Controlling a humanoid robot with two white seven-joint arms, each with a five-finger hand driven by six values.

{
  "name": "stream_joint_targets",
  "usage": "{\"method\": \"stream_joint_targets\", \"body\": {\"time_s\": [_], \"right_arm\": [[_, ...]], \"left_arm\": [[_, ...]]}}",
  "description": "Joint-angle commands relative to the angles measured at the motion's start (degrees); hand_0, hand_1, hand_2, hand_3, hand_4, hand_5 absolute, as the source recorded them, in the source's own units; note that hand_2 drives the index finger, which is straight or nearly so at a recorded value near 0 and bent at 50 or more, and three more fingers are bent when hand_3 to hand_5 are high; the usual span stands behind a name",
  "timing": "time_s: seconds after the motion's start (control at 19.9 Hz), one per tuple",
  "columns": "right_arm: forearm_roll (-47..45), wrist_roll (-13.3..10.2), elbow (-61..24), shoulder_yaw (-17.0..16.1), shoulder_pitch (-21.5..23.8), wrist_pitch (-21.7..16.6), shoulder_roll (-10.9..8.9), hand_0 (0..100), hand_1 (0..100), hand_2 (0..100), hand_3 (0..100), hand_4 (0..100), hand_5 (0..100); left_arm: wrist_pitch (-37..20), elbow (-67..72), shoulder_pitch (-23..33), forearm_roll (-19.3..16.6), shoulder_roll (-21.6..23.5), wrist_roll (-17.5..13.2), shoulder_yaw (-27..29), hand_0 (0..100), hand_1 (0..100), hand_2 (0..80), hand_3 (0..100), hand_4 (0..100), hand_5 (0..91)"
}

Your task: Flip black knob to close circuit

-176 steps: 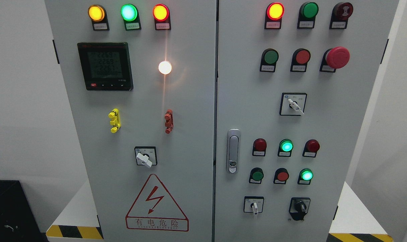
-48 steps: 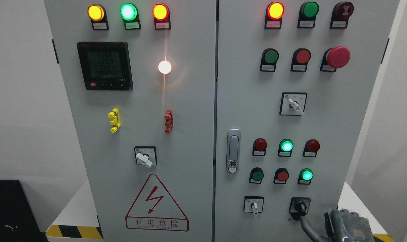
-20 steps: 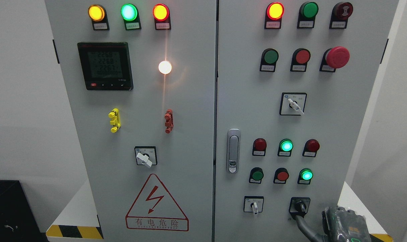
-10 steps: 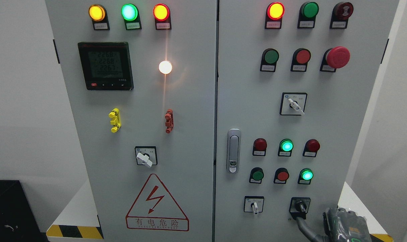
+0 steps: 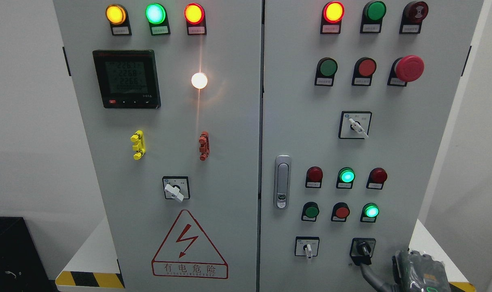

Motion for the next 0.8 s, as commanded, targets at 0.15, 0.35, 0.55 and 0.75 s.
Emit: {"method": "stream_joint_targets", "body": {"time_s": [0.15,0.35,0.55,0.75], "right_arm": [[-0.3,-0.5,-2.4,-0.4,0.0,-0.3,0.28,14,6,99,100,100,100],[-0.3,-0.5,-2.4,-0.4,0.0,-0.3,0.28,14,6,99,100,100,100],[-0.3,-0.6,-2.4,-0.4,0.0,-0.3,0.28,14,5,99,100,100,100],[-0.4,-0.7,-2.4,-0.4,0.0,-0.3,0.37,14,5,99,100,100,100]], "left_arm": [[0.0,0.0,0.0,0.0,0.0,0.0,0.0,12,56,0.0,0,0,0.0],[0.0,0.0,0.0,0.0,0.0,0.0,0.0,12,56,0.0,0,0,0.0],[0.0,0.0,0.0,0.0,0.0,0.0,0.0,12,56,0.0,0,0,0.0],[0.0,0.0,0.0,0.0,0.0,0.0,0.0,12,56,0.0,0,0,0.0]]}}
